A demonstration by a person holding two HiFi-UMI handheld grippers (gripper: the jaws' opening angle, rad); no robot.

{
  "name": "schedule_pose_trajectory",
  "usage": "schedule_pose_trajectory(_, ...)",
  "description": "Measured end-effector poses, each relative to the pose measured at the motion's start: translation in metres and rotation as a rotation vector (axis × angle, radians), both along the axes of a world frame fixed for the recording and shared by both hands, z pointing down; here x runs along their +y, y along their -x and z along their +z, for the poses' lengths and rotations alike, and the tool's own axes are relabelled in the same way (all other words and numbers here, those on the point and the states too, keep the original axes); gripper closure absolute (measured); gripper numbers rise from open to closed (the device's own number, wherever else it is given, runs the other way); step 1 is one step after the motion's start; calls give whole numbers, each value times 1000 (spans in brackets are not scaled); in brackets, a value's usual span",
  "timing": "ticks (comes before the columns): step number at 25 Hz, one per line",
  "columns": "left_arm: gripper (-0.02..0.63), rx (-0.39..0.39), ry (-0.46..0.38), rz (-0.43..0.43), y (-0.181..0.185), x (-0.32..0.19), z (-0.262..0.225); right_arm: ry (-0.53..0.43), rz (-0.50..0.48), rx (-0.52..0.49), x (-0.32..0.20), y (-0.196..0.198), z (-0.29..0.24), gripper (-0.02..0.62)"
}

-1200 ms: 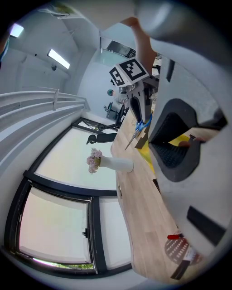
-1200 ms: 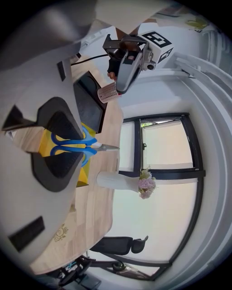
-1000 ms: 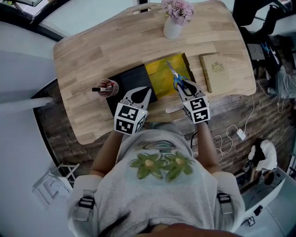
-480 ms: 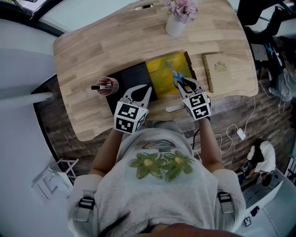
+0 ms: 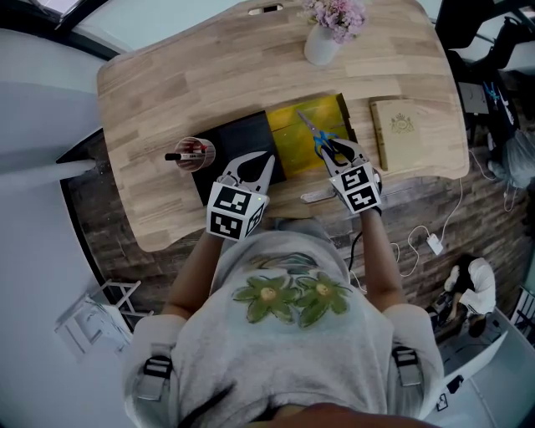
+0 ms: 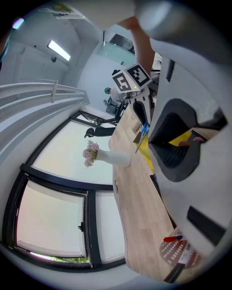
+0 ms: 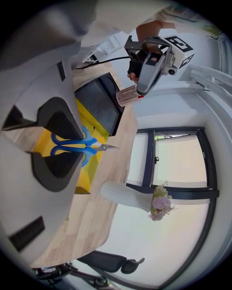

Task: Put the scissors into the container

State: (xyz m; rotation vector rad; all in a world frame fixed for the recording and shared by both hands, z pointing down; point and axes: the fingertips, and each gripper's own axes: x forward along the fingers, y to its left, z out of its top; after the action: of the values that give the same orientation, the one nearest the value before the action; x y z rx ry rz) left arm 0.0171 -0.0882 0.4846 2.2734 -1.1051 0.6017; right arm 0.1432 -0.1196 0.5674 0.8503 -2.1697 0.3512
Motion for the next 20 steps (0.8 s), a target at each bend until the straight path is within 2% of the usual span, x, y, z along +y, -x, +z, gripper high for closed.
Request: schedule_pose_trajectory(20, 600, -8, 1, -48, -2, -9, 4, 44, -73, 29, -11, -1, 23, 508)
